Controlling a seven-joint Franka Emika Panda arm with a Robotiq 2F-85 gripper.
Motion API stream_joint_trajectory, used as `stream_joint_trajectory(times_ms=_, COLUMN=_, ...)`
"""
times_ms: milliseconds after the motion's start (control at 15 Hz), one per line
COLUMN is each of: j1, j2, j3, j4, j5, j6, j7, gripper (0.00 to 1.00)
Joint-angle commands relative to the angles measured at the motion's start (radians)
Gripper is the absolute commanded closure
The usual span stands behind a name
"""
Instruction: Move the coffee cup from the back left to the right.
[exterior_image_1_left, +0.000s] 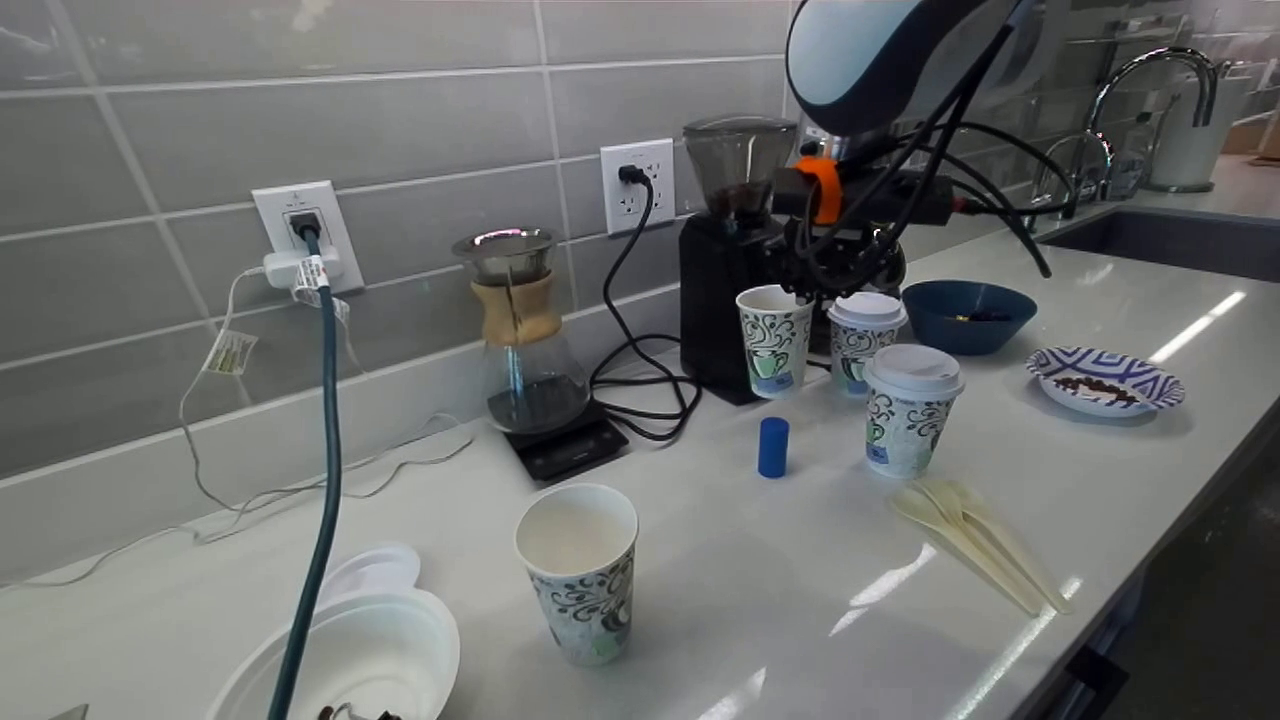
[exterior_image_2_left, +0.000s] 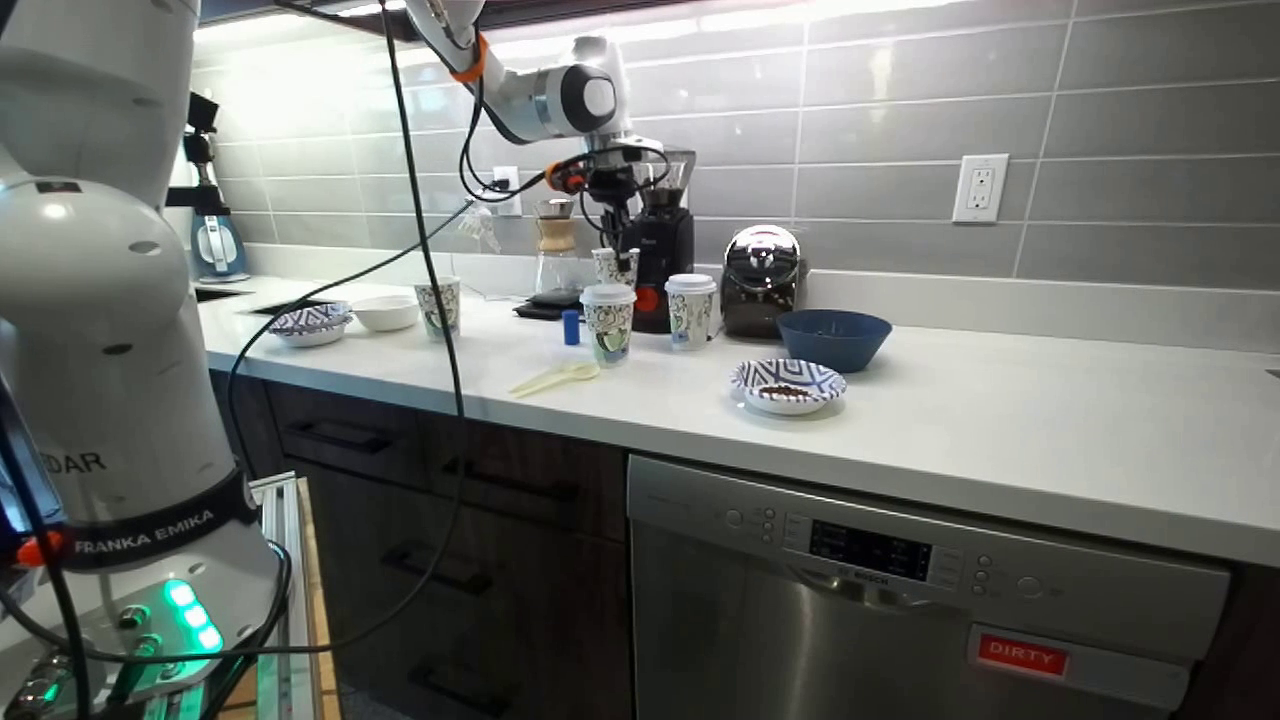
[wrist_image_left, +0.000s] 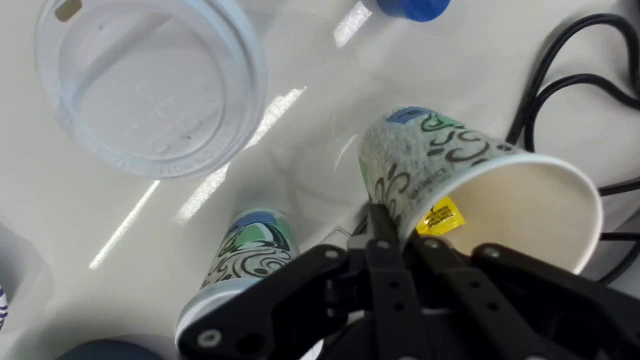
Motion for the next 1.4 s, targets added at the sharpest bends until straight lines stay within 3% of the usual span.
stream_joint_trajectory(times_ms=0, j1=-0.003, j2=0.035, j3=-0.018, j4=0.009, j5=-0.003, j6=0.024, j7=0.025, gripper=0.99)
stream_joint_trajectory(times_ms=600, j1=-0.001, j2=0.066, j3=-0.037, j4=0.005, j5=-0.023, j6=0.008, j7=0.000, gripper=0.99)
stream_joint_trajectory(times_ms=667, j1=-0.002, j2=0.062, j3=-0.038, j4=0.002, j5=-0.022, j6=0.006, j7=-0.005, gripper=0.72)
stream_joint_trajectory(times_ms=733, j1=-0.004, j2=0.055, j3=-0.040, j4=-0.001, j5=-0.023, j6=0.007, j7=-0.012, gripper=0.71)
stream_joint_trajectory(times_ms=1067, j1=-0.033, j2=-0.021, j3=-0.020, j4=-0.037, j5=0.020, j6=-0.006, j7=-0.149, gripper=0.38)
stream_joint_trajectory(times_ms=1333, j1=-0.059, j2=-0.104, j3=0.029, j4=-0.084, j5=0.122, j6=-0.013, j7=-0.349, gripper=0.10)
